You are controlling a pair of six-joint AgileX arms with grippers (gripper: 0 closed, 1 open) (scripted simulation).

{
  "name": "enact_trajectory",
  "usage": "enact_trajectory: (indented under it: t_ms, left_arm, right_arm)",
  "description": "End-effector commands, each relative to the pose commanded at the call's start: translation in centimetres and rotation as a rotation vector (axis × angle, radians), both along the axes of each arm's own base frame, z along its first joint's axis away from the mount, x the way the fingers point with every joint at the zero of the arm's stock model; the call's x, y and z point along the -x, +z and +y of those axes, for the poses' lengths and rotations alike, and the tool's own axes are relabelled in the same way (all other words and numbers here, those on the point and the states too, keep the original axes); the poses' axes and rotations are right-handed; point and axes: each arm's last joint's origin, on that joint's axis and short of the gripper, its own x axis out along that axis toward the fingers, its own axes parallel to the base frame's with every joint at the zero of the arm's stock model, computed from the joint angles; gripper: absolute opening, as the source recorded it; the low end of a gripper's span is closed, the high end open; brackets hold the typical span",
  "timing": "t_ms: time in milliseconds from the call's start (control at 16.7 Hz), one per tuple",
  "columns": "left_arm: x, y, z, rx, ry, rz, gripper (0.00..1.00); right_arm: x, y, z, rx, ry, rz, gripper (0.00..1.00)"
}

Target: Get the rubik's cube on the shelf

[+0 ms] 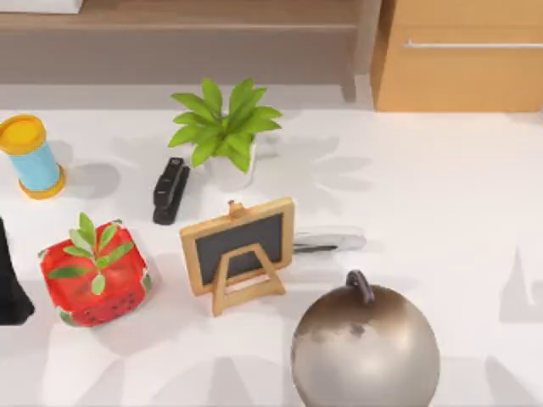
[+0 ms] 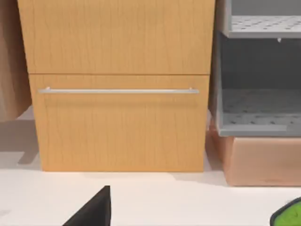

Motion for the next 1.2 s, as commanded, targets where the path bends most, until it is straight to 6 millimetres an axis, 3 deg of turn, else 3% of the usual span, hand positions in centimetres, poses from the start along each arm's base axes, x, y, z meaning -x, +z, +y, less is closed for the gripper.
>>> enact_trajectory:
  t_ms: [240, 480, 660, 960, 1200]
  left_arm:
    - [0.0, 0.0, 0.0, 0.0, 0.0, 0.0, 1.0]
    - [0.0, 0.0, 0.0, 0.0, 0.0, 0.0, 1.0]
    - [0.0, 0.0, 0.0, 0.0, 0.0, 0.0, 1.0]
    - [0.0, 0.0, 0.0, 0.0, 0.0, 0.0, 1.0]
    - [0.0, 0.0, 0.0, 0.0, 0.0, 0.0, 1.0]
  right_arm:
    - [0.0, 0.9, 0.0, 0.025, -0.004, -0.029, 1.0]
    - [-0.6, 4.5, 0.0, 0.17, -0.018, -0.108, 1.0]
    - [-2.4, 7.3, 0.2, 0.342, -0.028, -0.131, 1.0]
    - [-9.1, 10.2, 1.1, 0.688, -0.038, -0.117, 1.0]
    - [-16.6, 9.0, 2.4, 0.971, -0.036, -0.08, 1.0]
